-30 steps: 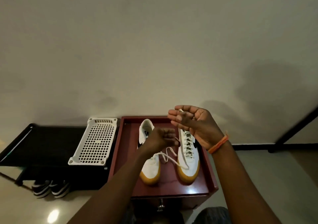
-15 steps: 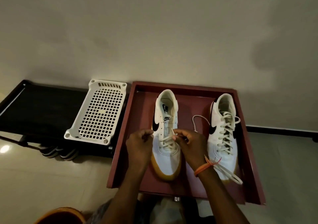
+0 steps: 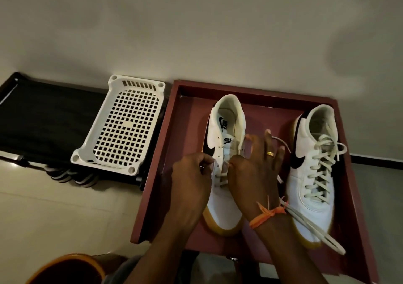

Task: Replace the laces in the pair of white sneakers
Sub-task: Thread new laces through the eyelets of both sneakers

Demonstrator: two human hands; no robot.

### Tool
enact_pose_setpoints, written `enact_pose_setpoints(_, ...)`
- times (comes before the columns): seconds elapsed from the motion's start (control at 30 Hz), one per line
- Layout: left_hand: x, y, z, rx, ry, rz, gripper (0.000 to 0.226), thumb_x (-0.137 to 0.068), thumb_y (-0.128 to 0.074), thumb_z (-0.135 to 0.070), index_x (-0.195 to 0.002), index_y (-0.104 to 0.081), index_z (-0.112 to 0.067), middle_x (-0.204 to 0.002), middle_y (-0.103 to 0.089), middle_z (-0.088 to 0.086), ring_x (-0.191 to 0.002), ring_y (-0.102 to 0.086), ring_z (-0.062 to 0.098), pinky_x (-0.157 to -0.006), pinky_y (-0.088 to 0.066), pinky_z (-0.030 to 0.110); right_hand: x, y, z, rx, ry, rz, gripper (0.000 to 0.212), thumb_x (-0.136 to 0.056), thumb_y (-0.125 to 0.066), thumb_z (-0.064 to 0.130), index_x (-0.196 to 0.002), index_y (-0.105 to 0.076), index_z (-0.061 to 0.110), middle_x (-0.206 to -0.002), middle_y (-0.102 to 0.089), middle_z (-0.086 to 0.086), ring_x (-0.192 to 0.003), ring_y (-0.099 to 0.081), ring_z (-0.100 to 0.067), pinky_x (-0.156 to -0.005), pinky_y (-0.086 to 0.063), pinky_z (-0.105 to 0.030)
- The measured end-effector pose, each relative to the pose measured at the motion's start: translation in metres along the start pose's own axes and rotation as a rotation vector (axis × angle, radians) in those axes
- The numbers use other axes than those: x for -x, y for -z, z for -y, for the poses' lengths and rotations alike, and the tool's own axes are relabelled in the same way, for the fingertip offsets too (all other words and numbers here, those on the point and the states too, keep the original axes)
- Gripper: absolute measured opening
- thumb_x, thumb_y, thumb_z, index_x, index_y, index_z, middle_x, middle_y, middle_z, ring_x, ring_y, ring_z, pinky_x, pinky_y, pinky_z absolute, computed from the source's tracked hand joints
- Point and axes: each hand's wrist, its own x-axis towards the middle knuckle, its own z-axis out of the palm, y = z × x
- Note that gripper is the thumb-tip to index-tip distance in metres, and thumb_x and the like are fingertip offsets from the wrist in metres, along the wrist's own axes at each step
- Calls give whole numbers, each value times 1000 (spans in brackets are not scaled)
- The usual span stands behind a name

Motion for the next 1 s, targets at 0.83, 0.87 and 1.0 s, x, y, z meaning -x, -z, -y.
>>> enact_pose_setpoints(0.83,-24,21,9,91,93,233,15,-81,-77,-4,-89,-78,-16,-71,-72,-8,-60,-63,-5,-60,-48,11,-3,-4,-4,-323,115,-61,21,-64,-81,10,-63,-68,26,-139,-40,3,-134,-26,-30,-102,-20,-49)
enact_pose_setpoints(0.87,-24,21,8,77,79,237,15,-81,-77,-5,-90,-79,-16,-73,-72,-9,-62,-64,-6,-62,-49,11,-2,-6,-5,-310,105,-49,16,-67,-78,13,-63,-68,25,-139,-41,2,-134,-26,-30,-102,-21,-48)
enact_pose_setpoints(1.0,-24,19,6,55,53,249,16,-80,-79,-5,-91,-79,-17,-78,-73,-11,-69,-66,-5,-69,-52,12,-1,-11,-2,-311,97,-42,18,-74,-54,23,-90,-63,23,-141,-39,-1,-133,-30,-34,-103,-23,-53)
